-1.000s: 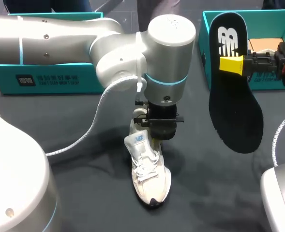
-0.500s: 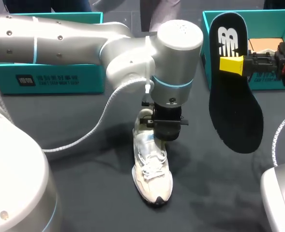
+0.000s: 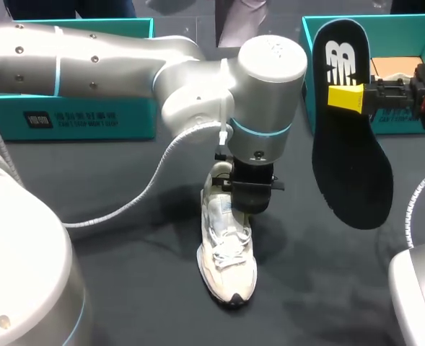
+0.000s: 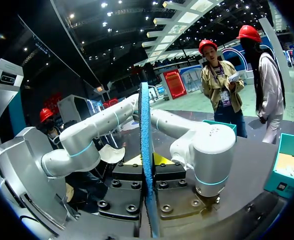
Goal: Take the shoe out of the shoebox, open the shoe tongue, remove and reinsert the insole, then place the shoe into the shoebox
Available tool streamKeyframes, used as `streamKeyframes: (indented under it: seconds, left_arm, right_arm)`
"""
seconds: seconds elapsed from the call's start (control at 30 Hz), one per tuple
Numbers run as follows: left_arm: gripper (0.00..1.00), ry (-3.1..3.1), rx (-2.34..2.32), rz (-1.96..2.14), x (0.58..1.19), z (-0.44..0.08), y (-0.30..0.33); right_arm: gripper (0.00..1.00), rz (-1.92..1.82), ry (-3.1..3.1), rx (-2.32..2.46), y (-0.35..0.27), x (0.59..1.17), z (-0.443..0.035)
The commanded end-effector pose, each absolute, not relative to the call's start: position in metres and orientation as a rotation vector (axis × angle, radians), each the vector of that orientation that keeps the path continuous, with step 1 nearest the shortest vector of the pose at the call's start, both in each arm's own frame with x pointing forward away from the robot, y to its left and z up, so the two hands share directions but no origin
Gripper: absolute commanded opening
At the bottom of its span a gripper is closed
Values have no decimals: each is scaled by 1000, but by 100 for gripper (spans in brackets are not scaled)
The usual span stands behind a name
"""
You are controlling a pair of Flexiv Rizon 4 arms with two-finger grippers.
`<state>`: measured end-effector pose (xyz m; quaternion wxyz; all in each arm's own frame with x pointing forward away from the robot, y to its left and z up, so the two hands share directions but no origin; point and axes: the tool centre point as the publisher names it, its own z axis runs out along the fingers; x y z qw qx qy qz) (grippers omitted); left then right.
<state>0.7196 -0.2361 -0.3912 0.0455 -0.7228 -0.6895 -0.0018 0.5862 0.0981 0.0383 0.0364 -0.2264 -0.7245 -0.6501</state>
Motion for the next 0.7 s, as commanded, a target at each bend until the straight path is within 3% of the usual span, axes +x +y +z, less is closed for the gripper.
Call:
streamKeyframes:
  seconds: [0.03, 0.1, 0.43, 0.7]
  left_arm:
    - [20, -2103, -2215, -8, 718, -395, -234]
    - [100, -2114, -2230, -11, 718, -392, -231]
    - [100, -2337, -2291, 69, 726, -334, -205]
    - [100, -2608, -2323, 470, 747, -273, -197]
  right_arm:
    - [0, -1993, -2228, -704, 105, 586, 41]
    - [0, -1993, -2228, -704, 105, 586, 41]
    - [0, -1993, -2228, -704, 105, 586, 41]
    - [0, -1993, -2228, -704, 105, 586, 41]
